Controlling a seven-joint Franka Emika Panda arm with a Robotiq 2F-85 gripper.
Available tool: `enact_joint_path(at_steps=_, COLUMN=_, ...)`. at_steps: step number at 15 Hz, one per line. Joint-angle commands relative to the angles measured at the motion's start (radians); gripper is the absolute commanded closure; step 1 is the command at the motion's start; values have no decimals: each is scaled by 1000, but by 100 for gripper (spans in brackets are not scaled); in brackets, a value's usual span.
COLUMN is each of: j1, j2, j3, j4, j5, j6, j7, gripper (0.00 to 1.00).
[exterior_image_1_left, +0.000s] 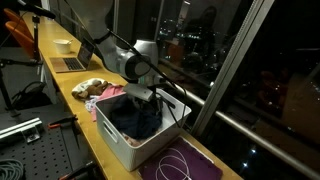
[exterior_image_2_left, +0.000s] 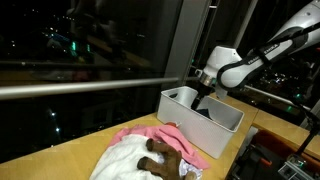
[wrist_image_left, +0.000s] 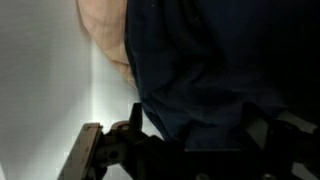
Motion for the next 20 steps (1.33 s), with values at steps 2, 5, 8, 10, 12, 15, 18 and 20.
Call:
enact_joint_path(at_steps=2, j1=-32, j2=67, j3=-30, j4=6, j5=-2, j6=36, j7=-11, gripper=0)
enact_joint_path(at_steps=5, j1=-60, j2=132, j3=-48, j4=-5, j5=3, j6=67, j7=-6, gripper=0)
enact_joint_path(at_steps=8, j1=-79, j2=212, j3=-47, j4=0, j5=16, j6=103, j7=2, gripper=0)
enact_joint_path(at_steps=10, j1=-82, j2=252, j3=-35, j4=7, j5=32, j6=130, j7=5, gripper=0)
enact_joint_path(at_steps=12, j1=-75, j2=262, j3=-29, j4=10, j5=41, j6=135, j7=8, gripper=6)
enact_joint_path(at_steps=15, j1=-75, j2=251, j3=-19, j4=4, j5=53, j6=133, j7=12, gripper=40)
enact_joint_path(at_steps=18, j1=-72, j2=221, j3=-22, j4=-8, j5=59, j6=127, j7=10, gripper=60)
enact_joint_path(at_steps=20, j1=-77, j2=204, j3=-21, j4=-7, j5=67, j6=113, j7=9, gripper=74)
